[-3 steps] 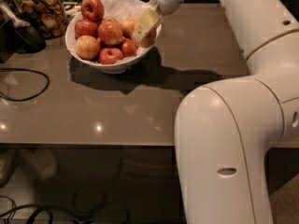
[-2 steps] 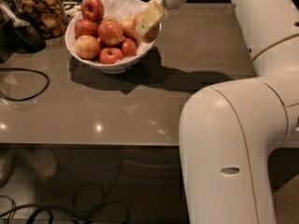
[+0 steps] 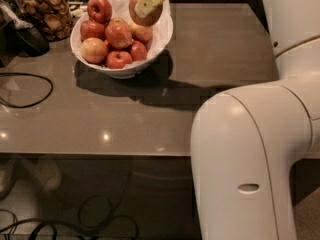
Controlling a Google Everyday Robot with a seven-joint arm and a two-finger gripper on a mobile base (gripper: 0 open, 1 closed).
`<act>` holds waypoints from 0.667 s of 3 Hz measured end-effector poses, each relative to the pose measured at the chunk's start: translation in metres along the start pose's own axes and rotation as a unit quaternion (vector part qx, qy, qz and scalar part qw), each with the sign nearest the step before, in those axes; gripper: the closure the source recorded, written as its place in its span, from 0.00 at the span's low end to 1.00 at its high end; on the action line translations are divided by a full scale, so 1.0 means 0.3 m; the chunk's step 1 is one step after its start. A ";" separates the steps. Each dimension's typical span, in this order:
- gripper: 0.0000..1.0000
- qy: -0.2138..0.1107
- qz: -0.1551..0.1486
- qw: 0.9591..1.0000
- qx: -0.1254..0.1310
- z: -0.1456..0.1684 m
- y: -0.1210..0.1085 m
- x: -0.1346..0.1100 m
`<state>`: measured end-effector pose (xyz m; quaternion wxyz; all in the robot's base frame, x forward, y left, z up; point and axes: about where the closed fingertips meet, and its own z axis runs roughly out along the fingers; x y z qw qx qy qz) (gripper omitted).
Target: Pick apple from white bowl
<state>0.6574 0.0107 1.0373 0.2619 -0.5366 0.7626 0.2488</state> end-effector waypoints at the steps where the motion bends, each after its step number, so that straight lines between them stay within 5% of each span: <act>1: 1.00 -0.015 -0.026 1.000 -0.001 -0.043 0.073 -0.088; 2: 1.00 -0.032 -0.063 0.998 0.000 -0.120 0.162 -0.152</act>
Offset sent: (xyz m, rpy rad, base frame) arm -0.1127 -0.0084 0.0852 -0.0782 -0.0413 0.2585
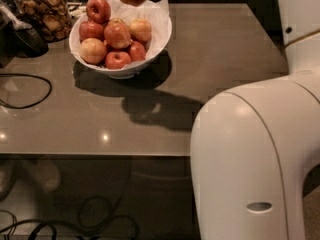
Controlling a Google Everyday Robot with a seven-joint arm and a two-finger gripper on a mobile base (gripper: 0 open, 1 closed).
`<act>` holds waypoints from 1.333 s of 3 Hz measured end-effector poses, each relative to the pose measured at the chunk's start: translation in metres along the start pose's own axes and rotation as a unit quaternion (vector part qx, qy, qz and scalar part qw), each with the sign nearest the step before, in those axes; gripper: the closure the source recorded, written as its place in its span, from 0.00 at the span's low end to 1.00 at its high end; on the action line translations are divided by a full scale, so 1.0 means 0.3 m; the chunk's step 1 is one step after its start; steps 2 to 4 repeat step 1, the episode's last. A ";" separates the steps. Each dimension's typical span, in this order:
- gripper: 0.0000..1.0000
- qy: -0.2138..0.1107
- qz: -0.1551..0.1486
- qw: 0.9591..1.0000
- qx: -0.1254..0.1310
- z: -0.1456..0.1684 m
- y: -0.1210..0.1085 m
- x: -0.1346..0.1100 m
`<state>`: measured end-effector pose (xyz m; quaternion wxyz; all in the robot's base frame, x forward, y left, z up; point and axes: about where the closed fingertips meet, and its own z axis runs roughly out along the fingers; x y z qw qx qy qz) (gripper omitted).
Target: Pick apple from white bowl
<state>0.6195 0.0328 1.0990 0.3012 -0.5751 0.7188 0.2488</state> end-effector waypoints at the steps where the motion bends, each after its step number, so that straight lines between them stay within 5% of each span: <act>1: 1.00 -0.016 0.000 1.000 0.011 0.009 -0.023 -0.029; 4: 1.00 -0.016 0.000 1.000 0.011 0.009 -0.023 -0.029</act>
Offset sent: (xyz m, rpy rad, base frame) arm 0.0000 0.0000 0.0000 0.0000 0.0000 0.0000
